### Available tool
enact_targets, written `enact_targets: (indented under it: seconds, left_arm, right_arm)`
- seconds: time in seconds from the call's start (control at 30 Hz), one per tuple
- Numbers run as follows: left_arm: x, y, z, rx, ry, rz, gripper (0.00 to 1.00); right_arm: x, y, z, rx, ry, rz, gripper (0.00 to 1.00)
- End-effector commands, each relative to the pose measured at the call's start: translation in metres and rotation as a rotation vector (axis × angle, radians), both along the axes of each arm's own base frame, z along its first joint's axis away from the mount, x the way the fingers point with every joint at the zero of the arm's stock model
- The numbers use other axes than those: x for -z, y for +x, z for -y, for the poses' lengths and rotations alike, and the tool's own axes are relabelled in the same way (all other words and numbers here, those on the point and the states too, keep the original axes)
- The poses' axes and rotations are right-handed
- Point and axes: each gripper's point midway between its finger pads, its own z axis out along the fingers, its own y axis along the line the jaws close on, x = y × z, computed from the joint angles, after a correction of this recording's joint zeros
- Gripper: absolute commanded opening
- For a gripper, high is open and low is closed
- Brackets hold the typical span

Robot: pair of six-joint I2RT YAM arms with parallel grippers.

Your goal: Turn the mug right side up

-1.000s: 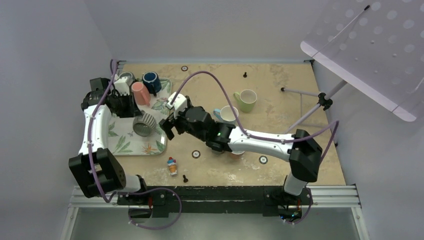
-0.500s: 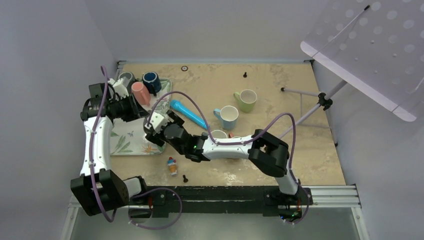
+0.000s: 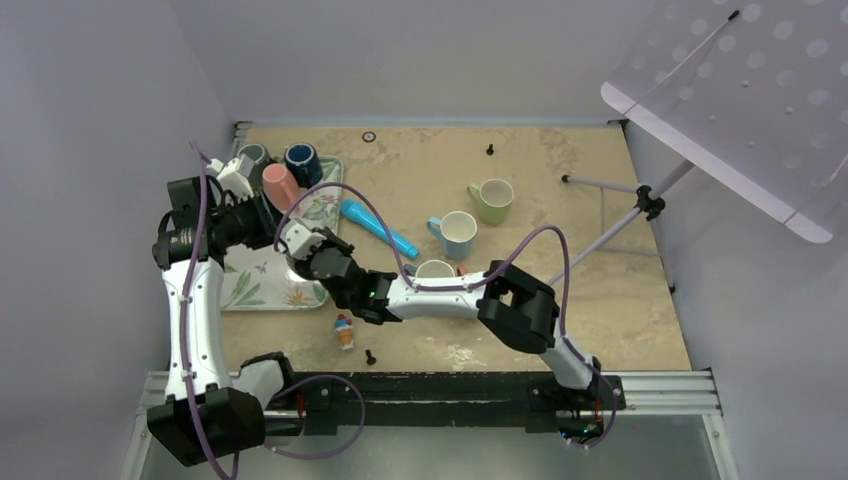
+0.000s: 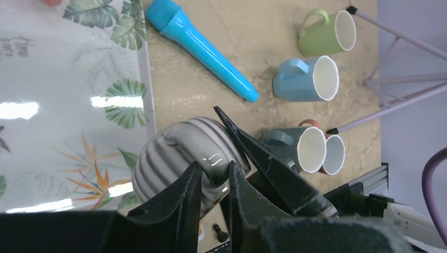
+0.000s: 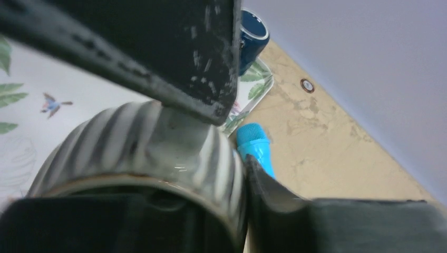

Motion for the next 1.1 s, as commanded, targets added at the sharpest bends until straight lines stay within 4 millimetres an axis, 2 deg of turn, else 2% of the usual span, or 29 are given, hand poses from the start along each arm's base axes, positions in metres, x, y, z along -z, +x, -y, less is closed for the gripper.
enact_targets:
  seconds: [0.0, 0.03, 0.07, 0.1, 0.13, 0.17, 0.2, 0.27, 0.37, 0.47, 0.53, 0.63, 0.77, 0.87, 0.97, 1.07]
  left_arm:
    - [-0.031, -0.012, 0.021, 0.094, -0.064, 0.067, 0.00]
    - [-0.031, -0.012, 0.018, 0.097, -0.043, 0.064, 0.00]
    - [-0.032, -0.009, 0.013, 0.095, -0.005, 0.070, 0.14]
    - [-0.035, -0.007, 0.006, 0.087, 0.043, 0.077, 0.42]
    - [-0.038, -0.003, -0.002, 0.077, 0.102, 0.093, 0.74]
    - [-0.044, 0.001, -0.010, 0.064, 0.158, 0.119, 0.94]
    - [-0.050, 0.006, -0.018, 0.048, 0.210, 0.150, 0.99]
    - [-0.066, 0.016, -0.034, -0.003, 0.303, 0.220, 1.00]
    - [-0.081, 0.035, -0.053, -0.082, 0.373, 0.283, 1.00]
    - [-0.072, 0.057, -0.065, -0.132, 0.383, 0.273, 1.00]
    - [-0.055, 0.072, -0.071, -0.145, 0.371, 0.231, 1.00]
    - [-0.028, 0.095, -0.084, -0.175, 0.407, 0.179, 0.93]
    - [0.009, 0.122, -0.092, -0.180, 0.484, 0.109, 0.91]
    - [0.039, 0.139, -0.097, -0.173, 0.492, 0.029, 0.91]
    - [0.069, 0.153, -0.105, -0.173, 0.509, -0.041, 0.91]
    - [0.095, 0.164, -0.109, -0.168, 0.561, -0.090, 0.91]
  right_arm:
    - [-0.058, 0.012, 0.020, 0.097, 0.084, 0.054, 0.00]
    - [-0.068, 0.011, 0.023, 0.096, 0.103, 0.050, 0.00]
    - [-0.074, 0.009, 0.026, 0.093, 0.113, 0.041, 0.00]
    - [-0.084, 0.007, 0.030, 0.087, 0.128, 0.030, 0.00]
    - [-0.090, 0.005, 0.033, 0.079, 0.144, 0.005, 0.00]
    - [-0.099, 0.003, 0.037, 0.067, 0.154, -0.019, 0.00]
    - [-0.107, 0.002, 0.041, 0.051, 0.166, -0.047, 0.00]
    - [-0.122, 0.003, 0.057, 0.032, 0.167, -0.112, 0.00]
    - [-0.134, 0.004, 0.084, 0.027, 0.158, -0.213, 0.00]
    - [-0.143, -0.003, 0.120, 0.031, 0.167, -0.332, 0.00]
    - [-0.141, -0.008, 0.156, 0.071, 0.170, -0.421, 0.00]
    - [-0.115, -0.009, 0.226, 0.215, 0.173, -0.585, 0.00]
    - [-0.068, -0.022, 0.317, 0.414, 0.184, -0.700, 0.00]
    - [-0.033, -0.022, 0.363, 0.509, 0.215, -0.764, 0.00]
    - [0.002, -0.022, 0.389, 0.563, 0.215, -0.831, 0.00]
    - [0.028, -0.015, 0.403, 0.592, 0.227, -0.871, 0.00]
